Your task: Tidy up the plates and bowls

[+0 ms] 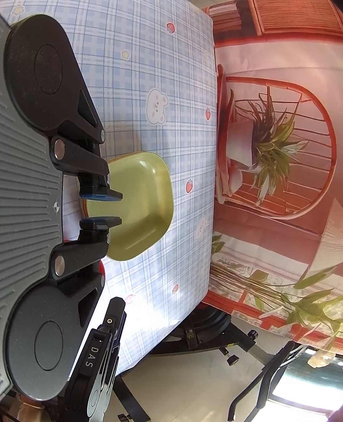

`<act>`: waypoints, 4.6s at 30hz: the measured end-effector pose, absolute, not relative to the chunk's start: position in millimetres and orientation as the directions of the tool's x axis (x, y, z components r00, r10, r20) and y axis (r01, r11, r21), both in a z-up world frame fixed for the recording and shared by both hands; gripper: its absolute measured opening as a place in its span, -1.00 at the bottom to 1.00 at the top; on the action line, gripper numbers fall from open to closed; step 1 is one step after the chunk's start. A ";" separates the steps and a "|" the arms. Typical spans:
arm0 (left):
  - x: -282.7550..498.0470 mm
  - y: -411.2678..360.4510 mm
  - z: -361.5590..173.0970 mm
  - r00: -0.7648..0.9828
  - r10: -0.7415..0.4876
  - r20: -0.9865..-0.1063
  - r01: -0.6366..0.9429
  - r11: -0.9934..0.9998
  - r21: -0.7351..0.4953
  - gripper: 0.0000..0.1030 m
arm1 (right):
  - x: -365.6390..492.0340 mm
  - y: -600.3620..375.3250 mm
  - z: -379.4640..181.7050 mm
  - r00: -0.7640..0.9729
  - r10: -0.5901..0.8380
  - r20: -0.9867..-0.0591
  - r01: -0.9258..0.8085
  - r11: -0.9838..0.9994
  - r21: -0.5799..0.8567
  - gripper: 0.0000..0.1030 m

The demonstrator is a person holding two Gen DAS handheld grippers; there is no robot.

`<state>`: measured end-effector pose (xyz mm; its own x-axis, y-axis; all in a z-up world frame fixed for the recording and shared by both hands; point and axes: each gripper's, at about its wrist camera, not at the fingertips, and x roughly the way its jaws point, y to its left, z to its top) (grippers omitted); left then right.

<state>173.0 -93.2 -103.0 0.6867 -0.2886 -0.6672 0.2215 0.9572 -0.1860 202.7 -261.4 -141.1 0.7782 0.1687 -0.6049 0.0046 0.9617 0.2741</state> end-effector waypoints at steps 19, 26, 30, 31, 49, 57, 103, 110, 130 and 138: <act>152.8 -109.1 -129.6 0.659 -0.309 -0.686 0.243 0.950 -0.196 -0.59 | 155.1 -270.7 -175.5 0.778 0.106 -0.619 0.093 0.955 0.281 -0.59; 159.5 -118.0 -149.7 0.609 -0.326 -0.723 0.270 0.942 -0.198 -0.50 | 162.1 -268.5 -190.7 0.748 0.134 -0.650 0.089 0.950 0.299 -0.59; 162.6 -120.6 -157.3 0.585 -0.343 -0.735 0.284 0.936 -0.210 -0.50 | 164.7 -266.6 -194.3 0.739 0.162 -0.654 0.075 0.945 0.319 -0.59; 163.1 -121.0 -158.4 0.582 -0.346 -0.736 0.286 0.934 -0.213 -0.50 | 164.9 -266.2 -194.5 0.738 0.167 -0.654 0.072 0.944 0.322 -0.60; 160.7 -125.9 -170.5 0.544 -0.390 -0.743 0.310 0.916 -0.254 -0.58 | 165.4 -271.4 -196.6 0.732 0.162 -0.662 0.095 0.938 0.335 -0.79; 159.3 -125.7 -170.4 0.543 -0.386 -0.746 0.309 0.917 -0.250 -0.61 | 164.4 -270.5 -195.2 0.737 0.165 -0.656 0.091 0.937 0.338 -0.80; 179.6 -76.8 -108.9 0.703 -0.319 -0.635 0.204 0.947 -0.250 -0.62 | 240.0 -221.5 -108.6 0.732 0.238 -0.638 -0.066 0.957 0.282 -0.81; 208.1 -72.6 -119.4 0.681 -0.292 -0.672 0.180 0.956 -0.233 -0.61 | 277.9 -211.8 -121.1 0.704 0.244 -0.667 -0.081 0.961 0.265 -0.81; 247.9 -81.1 -152.7 0.613 -0.248 -0.750 0.170 0.969 -0.182 -0.61 | 319.8 -216.5 -164.4 0.659 0.223 -0.718 -0.062 0.968 0.244 -0.80; 246.9 -79.7 -152.5 0.607 -0.232 -0.760 0.164 0.972 -0.166 -0.60 | 318.4 -217.7 -163.1 0.669 0.212 -0.712 -0.051 0.969 0.241 -0.71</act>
<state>246.9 -79.7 -152.5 0.6071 -0.2323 -0.7599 0.1641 0.9723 -0.1662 318.4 -217.7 -163.1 0.6695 0.2120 -0.7119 -0.0511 0.9693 0.2406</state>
